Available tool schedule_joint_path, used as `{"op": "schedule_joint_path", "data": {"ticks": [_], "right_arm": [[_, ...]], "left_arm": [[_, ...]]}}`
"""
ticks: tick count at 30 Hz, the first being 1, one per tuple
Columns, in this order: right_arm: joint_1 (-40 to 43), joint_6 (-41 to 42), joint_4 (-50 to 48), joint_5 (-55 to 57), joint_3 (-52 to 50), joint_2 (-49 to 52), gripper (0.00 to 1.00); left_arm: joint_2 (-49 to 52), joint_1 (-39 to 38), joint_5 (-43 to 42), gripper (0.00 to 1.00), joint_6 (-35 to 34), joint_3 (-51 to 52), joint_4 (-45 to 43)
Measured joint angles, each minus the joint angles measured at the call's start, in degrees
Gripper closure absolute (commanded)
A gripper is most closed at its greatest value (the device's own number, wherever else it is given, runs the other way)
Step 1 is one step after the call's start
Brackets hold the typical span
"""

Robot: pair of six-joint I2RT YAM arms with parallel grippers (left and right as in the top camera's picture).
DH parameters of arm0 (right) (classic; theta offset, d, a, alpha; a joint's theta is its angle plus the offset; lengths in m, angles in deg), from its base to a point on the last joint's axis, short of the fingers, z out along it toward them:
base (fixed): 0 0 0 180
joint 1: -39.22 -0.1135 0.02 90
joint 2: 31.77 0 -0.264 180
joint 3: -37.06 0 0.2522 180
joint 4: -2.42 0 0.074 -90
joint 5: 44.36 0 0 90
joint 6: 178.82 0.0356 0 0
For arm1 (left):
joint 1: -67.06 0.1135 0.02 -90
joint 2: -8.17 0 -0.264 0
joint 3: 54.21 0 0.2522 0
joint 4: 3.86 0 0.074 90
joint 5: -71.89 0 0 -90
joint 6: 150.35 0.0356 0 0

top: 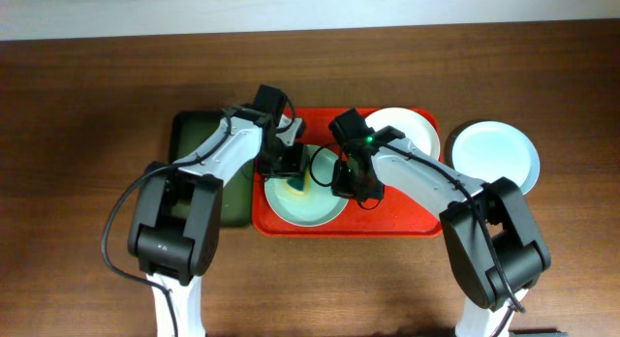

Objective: Clean dirty plates on tray and stack at the side
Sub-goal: 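Scrub the mint plate's yellow smear with the sponge in the left gripper, then return the sponge in the left gripper to the green tray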

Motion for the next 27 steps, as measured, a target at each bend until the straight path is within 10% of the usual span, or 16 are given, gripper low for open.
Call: {"op": "schedule_joint_path", "data": {"ticks": [6,12,21,27], "right_arm": [[0.0,0.0,0.0,0.0,0.0,0.0,0.95],[0.0,0.0,0.0,0.0,0.0,0.0,0.96],[0.0,0.0,0.0,0.0,0.0,0.0,0.96],[0.0,0.0,0.1,0.1,0.0,0.0,0.96]], "left_arm": [[1.4,0.2,-10.1,1.0,1.5,-0.5,2.7],[-14.5,2.4,10.4,1.0,-0.3,-2.1,9.1],[-5.6,-2.6,23.5,1.0,-6.6,3.2,3.5],[-3.2,-1.5,6.9,1.0,-4.9,2.3,4.2]]}}
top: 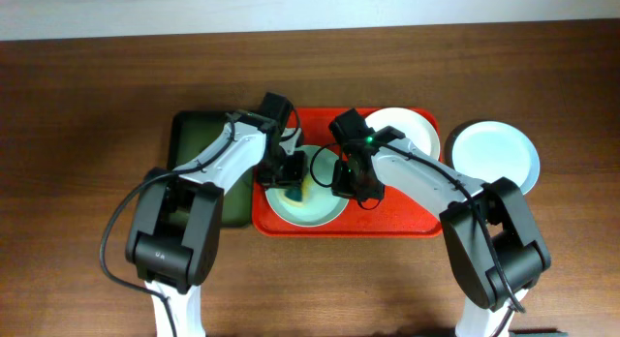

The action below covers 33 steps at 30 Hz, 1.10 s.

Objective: Clean dirty plates on tray and stack at the side
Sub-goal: 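Return the sponge in the left gripper to the green tray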

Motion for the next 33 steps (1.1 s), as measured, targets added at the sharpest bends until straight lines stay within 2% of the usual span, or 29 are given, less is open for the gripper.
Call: {"op": "schedule_joint_path", "data": {"ticks": [1,3,5,10,11,12,17,22,33], "right_arm": [[0.0,0.0,0.0,0.0,0.0,0.0,0.96],[0.0,0.0,0.0,0.0,0.0,0.0,0.96],[0.0,0.0,0.0,0.0,0.0,0.0,0.95],[0.0,0.0,0.0,0.0,0.0,0.0,0.95],[0.0,0.0,0.0,0.0,0.0,0.0,0.95],[0.0,0.0,0.0,0.0,0.0,0.0,0.94],[0.0,0.0,0.0,0.0,0.0,0.0,0.94],[0.0,0.0,0.0,0.0,0.0,0.0,0.95],[0.0,0.0,2.4,-0.3,0.0,0.0,0.95]], "left_arm": [[0.7,-0.2,-4.9,1.0,1.1,0.0,0.0],[0.9,-0.1,-7.9,1.0,1.7,0.0,0.3],[-0.2,0.7,-7.3,1.0,2.3,0.0,1.1],[-16.0,6.5,10.0,1.0,2.5,0.0,3.9],[-16.8,6.8,11.2,1.0,2.5,0.0,4.1],[-18.1,8.5,16.4,1.0,2.5,-0.1,5.1],[-15.9,13.2,24.7,1.0,2.5,3.7,2.9],[-8.3,15.3,25.7,1.0,2.5,7.1,-0.6],[-7.6,16.4,25.9,1.0,2.5,7.2,-0.8]]}}
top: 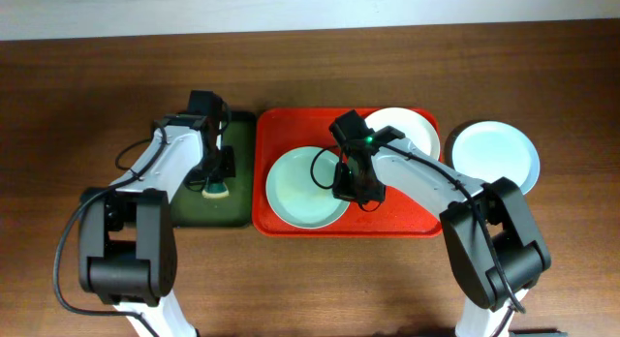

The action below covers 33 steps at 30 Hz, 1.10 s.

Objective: Clean dirty plates on tray and stack at the side
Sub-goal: 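Return the sponge in the left gripper to the green tray, then lift the mint plate with the right gripper and tilt it up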

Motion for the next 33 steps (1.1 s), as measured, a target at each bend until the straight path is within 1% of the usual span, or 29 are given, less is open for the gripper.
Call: {"op": "schedule_joint_path", "data": {"ticks": [2,3,4,6,7,14,20,21,22,28,30,31,32,33], "right_arm": [[0.0,0.0,0.0,0.0,0.0,0.0,0.95],[0.0,0.0,0.0,0.0,0.0,0.0,0.95],[0.0,0.0,0.0,0.0,0.0,0.0,0.95],[0.0,0.0,0.2,0.0,0.0,0.0,0.95],[0.0,0.0,0.5,-0.1,0.0,0.0,0.92],[0.0,0.0,1.5,-0.2,0.0,0.0,0.91],[0.0,0.0,1.5,0.9,0.0,0.0,0.91],[0.0,0.0,1.5,1.0,-0.1,0.0,0.92],[0.0,0.0,1.5,1.2,-0.1,0.0,0.96],[0.0,0.2,1.9,1.3,0.1,0.0,0.96],[0.0,-0.3,6.8,1.5,2.3,0.0,0.96],[0.0,-1.0,11.3,1.6,5.7,0.0,0.96],[0.0,-1.6,12.7,1.8,7.0,0.0,0.96],[0.0,-2.1,14.7,1.8,11.1,-0.2,0.96]], "left_arm": [[0.0,2.1,0.0,1.0,-0.2,0.0,0.0],[0.0,2.8,0.0,0.98,-0.2,0.0,0.0],[0.0,3.1,0.0,0.98,-0.2,0.0,0.0],[0.0,3.1,-0.2,1.0,-0.4,0.0,0.0],[0.0,3.1,-0.2,1.0,-0.4,0.0,0.0],[0.0,4.4,-0.2,1.0,-1.5,0.0,0.0],[0.0,4.4,-0.2,1.0,-1.6,0.0,0.0],[0.0,4.4,-0.2,1.0,-1.5,0.0,0.0],[0.0,4.4,-0.2,1.0,-1.5,0.0,0.0],[0.0,4.4,-0.2,1.0,-1.6,0.0,0.1],[0.0,4.4,-0.2,1.0,-1.5,0.0,0.2],[0.0,4.4,-0.2,1.0,-1.6,0.0,0.2],[0.0,4.4,-0.3,1.0,-1.6,0.0,0.3],[0.0,4.4,-0.3,1.0,-1.6,0.0,0.2]]}}
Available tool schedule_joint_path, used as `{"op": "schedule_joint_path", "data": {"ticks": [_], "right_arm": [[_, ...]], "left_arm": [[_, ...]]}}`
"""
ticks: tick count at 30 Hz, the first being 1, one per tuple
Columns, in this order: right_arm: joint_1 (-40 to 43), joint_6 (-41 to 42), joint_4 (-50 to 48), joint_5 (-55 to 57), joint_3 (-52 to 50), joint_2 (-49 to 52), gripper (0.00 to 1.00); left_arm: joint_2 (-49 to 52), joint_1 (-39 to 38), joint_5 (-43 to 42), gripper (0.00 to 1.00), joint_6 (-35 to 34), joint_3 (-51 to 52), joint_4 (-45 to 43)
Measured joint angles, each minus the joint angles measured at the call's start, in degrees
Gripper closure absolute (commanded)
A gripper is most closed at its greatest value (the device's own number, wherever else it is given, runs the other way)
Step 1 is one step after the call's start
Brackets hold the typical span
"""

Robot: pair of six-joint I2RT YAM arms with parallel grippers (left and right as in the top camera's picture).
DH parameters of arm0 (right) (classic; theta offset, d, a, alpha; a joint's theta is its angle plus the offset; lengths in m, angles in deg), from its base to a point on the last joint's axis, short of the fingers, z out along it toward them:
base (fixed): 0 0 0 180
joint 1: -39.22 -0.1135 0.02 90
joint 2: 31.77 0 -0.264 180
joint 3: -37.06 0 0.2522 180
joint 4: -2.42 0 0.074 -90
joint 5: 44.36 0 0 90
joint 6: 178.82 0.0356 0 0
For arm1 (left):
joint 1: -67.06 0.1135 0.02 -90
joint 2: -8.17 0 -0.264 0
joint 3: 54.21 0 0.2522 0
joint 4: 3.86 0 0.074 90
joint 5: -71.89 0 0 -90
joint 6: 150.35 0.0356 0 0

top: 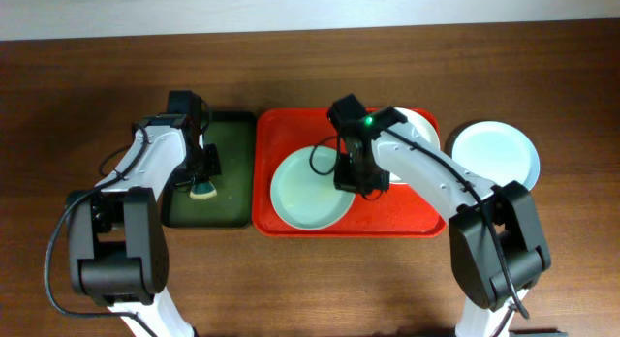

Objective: Clean dirty plates on tray and stack at the side
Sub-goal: 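Lift the mint plate with the right gripper and tilt it up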

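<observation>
A pale green plate (310, 190) lies on the red tray (281, 226), left of middle. My right gripper (351, 178) is at the plate's right rim and seems shut on it, though the arm hides its fingers. A white plate (418, 132) sits in the tray's far right corner, partly under the right arm. Another white plate (496, 151) rests on the table right of the tray. My left gripper (202, 174) is over the dark green mat (225, 197), shut on a yellow and green sponge (202, 191).
The dark green mat lies directly against the tray's left side. Both arm bases stand at the near edge of the wooden table (310, 66). Cables loop beside the left arm.
The left gripper with the sponge has shifted slightly left on the green mat. The right gripper moved a little toward the far side, and the green plate has shifted slightly right with it.
The left gripper first pressed the sponge on the green plate while the right gripper held the plate's right rim. The sponge then sat nearer the plate's left edge. After that the left gripper carried the sponge onto the green mat, where it remains, and the plate looks wiped.
</observation>
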Motion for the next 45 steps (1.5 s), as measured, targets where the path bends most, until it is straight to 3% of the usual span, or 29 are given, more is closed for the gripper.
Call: {"op": "schedule_joint_path", "data": {"ticks": [2,5,20,25,30,38,45], "right_arm": [[0.0,-1.2,6.9,0.2,8.1,0.2,0.96],[0.0,-1.9,6.9,0.4,15.2,0.2,0.96],[-4.1,-2.5,-17.2,1.9,15.5,6.8,0.96],[-9.5,-2.6,-24.0,10.4,15.5,8.3,0.96],[-12.6,-8.7,-30.0,22.2,15.7,8.3,0.96],[-12.8,-21.2,-28.8,26.3,29.1,8.3,0.96],[-16.3,-26.6,-29.0,37.9,31.1,8.3,0.96]], "left_arm": [[0.0,0.0,-0.2,1.0,-0.1,0.0,0.0],[0.0,0.0,-0.2,1.0,-0.2,0.0,0.0],[0.0,0.0,-0.2,1.0,-0.2,0.0,0.0],[0.0,0.0,-0.2,1.0,-0.2,0.0,0.0],[0.0,0.0,-0.2,1.0,-0.2,0.0,0.0],[0.0,0.0,-0.2,1.0,-0.2,0.0,0.0],[0.0,0.0,-0.2,1.0,-0.2,0.0,0.0]]}}
